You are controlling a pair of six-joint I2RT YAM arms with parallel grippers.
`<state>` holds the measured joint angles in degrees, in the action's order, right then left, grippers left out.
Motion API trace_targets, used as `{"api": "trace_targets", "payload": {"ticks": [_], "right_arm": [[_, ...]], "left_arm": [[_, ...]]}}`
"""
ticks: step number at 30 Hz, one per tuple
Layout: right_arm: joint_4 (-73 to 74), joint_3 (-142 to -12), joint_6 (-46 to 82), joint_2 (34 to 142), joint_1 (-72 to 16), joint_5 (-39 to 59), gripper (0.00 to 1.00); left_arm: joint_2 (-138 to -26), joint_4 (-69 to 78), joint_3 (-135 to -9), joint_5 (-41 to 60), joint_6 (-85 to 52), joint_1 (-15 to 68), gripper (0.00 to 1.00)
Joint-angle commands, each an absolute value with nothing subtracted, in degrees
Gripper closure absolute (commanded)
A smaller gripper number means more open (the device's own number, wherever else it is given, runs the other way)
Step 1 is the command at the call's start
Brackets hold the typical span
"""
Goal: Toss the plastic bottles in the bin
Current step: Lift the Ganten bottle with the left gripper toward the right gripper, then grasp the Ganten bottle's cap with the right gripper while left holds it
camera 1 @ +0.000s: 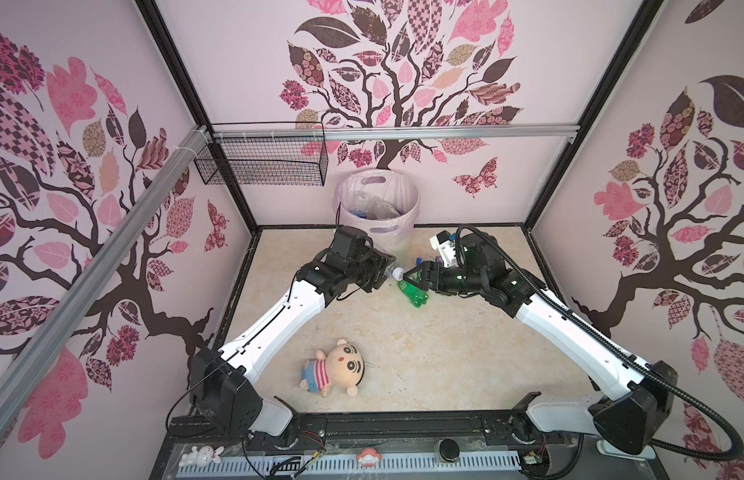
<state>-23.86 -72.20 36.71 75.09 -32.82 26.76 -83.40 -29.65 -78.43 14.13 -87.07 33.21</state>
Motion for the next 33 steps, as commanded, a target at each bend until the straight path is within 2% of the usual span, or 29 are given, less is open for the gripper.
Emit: {"api": "trace_targets", "payload": {"ticks": [1, 6, 16, 19, 26, 33], "right_arm": [[-22.57, -73.63, 36.81, 77.02, -32.96, 28.19, 0.27], [-21.62, -74.01, 37.13, 78.76, -32.89, 28.7, 0.35], [-20.07, -74.83, 38.41, 81.6, -32.89, 29.25, 0.45], [-19.96, -75.53, 38.41, 82.37, -32.88, 29.59, 0.55], [-19.58, -75.48, 39.09, 83.01, -33.01, 29.79, 0.67], [-19.86, -75.38, 39.09, 83.32, -32.96, 29.81, 0.77]], "left_arm": [[-82.45, -29.12, -79.4, 12.86, -88.71, 34.64, 0.61], [-82.42, -29.38, -79.52, 11.95, -89.26, 36.03, 0.62], [-82.51, -30.29, -80.24, 11.6, -89.45, 36.23, 0.63], [-82.55, -30.3, -79.99, 11.84, -89.71, 36.29, 0.63], [-83.18, -29.86, -80.34, 12.15, -89.64, 36.29, 0.62], [-81.88, -28.66, -78.31, 12.73, -89.4, 33.62, 0.49]]}}
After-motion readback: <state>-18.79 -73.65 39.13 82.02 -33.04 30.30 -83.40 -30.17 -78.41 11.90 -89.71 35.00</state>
